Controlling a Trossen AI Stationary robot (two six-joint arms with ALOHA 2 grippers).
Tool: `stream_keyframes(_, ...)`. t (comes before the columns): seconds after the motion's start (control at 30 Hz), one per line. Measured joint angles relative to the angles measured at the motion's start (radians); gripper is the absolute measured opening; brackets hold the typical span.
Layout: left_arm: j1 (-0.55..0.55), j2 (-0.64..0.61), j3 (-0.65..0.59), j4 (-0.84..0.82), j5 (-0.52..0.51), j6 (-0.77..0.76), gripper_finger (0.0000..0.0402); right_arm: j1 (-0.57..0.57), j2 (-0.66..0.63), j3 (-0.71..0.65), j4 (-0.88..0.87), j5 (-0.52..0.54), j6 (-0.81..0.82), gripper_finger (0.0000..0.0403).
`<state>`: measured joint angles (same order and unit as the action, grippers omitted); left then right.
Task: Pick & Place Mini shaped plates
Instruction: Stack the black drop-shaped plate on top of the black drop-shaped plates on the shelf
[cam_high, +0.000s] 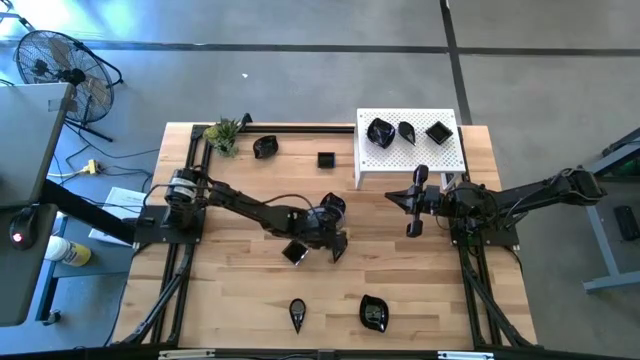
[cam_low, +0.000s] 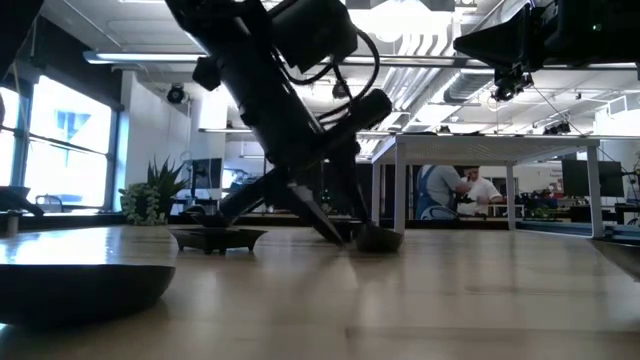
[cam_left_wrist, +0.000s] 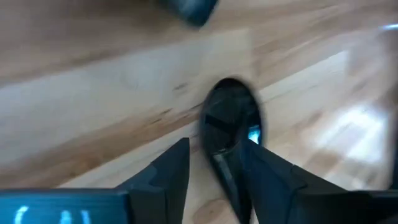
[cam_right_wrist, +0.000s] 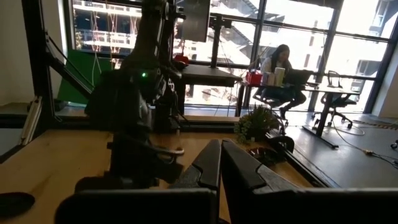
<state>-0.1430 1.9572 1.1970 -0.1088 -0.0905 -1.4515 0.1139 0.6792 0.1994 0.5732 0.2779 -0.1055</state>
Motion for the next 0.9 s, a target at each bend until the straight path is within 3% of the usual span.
stream_keyframes(0.13, 0.015, -0.068, 0.001, -0.007, 0.003, 0.118, 0.0151, 0.0, 0.0, 0.0, -0.001, 0.0, 0.001, 0.0001)
stream_keyframes(0.27, 0.024, -0.139, 0.0, -0.019, 0.024, 0.38, 0.0142, 0.0, 0.0, 0.0, -0.026, 0.0, 0.035, 0.0002)
stream_keyframes(0.37, 0.016, -0.194, 0.002, -0.061, 0.0, 0.572, 0.0104, 0.0, 0.0, 0.0, -0.057, 0.0, 0.061, 0.0001)
stream_keyframes(0.5, 0.004, -0.213, -0.002, -0.065, -0.029, 0.805, 0.0022, 0.0, 0.0, 0.0, -0.091, 0.004, 0.103, 0.0002)
stream_keyframes(0.57, 0.0, -0.235, -0.036, -0.036, -0.028, 0.89, 0.001, 0.0, 0.003, 0.0, -0.096, 0.005, 0.124, 0.0002)
stream_keyframes(0.67, -0.001, -0.262, -0.123, 0.17, -0.016, 0.975, 0.0018, 0.0, 0.003, 0.0, -0.102, 0.005, 0.169, 0.0002)
stream_keyframes(0.9, 0.059, -0.318, -0.461, 0.691, 0.109, 1.033, 0.0004, 0.0, 0.015, 0.0, -0.137, 0.064, 0.316, 0.0003)
